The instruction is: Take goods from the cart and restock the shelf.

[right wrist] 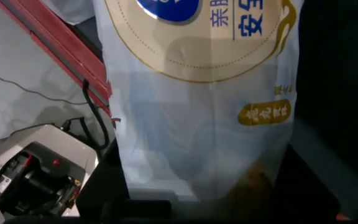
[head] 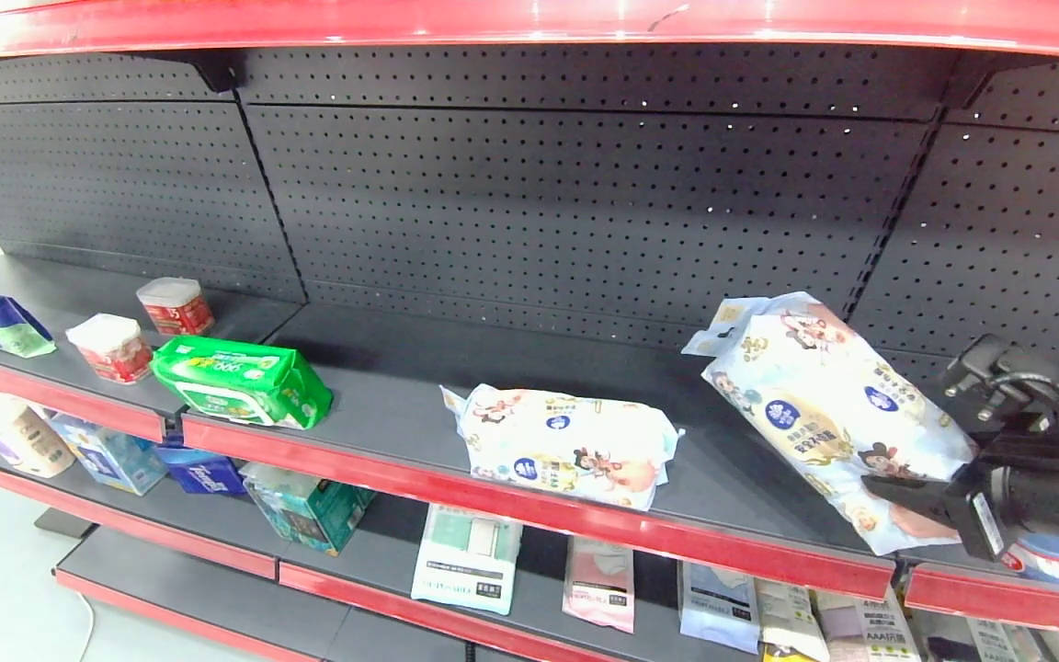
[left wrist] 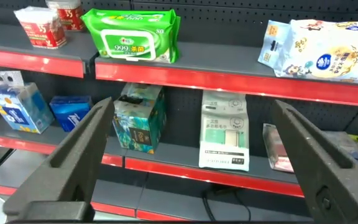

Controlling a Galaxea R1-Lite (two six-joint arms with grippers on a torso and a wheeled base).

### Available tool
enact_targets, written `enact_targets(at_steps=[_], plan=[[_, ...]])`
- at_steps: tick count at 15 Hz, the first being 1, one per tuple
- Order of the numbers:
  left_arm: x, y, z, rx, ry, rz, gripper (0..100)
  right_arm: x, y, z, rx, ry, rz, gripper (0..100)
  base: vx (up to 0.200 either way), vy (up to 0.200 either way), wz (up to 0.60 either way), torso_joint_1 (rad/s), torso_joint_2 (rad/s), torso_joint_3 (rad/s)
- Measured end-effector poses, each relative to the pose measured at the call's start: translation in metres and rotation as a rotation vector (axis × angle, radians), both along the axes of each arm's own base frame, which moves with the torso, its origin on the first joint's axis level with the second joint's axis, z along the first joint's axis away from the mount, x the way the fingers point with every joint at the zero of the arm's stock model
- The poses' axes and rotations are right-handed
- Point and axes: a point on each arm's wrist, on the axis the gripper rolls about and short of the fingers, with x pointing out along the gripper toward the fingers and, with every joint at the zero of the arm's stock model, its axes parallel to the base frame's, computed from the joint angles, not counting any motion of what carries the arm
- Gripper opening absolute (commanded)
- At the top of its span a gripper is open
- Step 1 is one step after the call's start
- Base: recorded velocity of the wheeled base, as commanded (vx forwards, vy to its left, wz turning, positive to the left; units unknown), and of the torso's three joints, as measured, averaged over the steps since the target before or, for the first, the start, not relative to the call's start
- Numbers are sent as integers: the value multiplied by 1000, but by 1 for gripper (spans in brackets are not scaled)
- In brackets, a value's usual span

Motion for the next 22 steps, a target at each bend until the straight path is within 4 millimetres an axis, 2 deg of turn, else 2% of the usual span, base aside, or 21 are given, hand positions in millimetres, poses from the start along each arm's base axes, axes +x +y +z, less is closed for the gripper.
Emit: enact_targets(at_steps=[7,11,15,22], plan=[[0,0,0,0,-1,0,100,63,13,-13,-75,-38,106,0,0,0,0,0,0,0],[0,0,0,0,0,0,100,86,22,-25,-155,-27,188,0,0,0,0,0,0,0],[0,0,0,0,0,0,100,111,32,-21,-180,-65,218,0,0,0,0,0,0,0],[0,0,0,0,0,0,100,137,53,-27,-216,-69,251,0,0,0,0,0,0,0]])
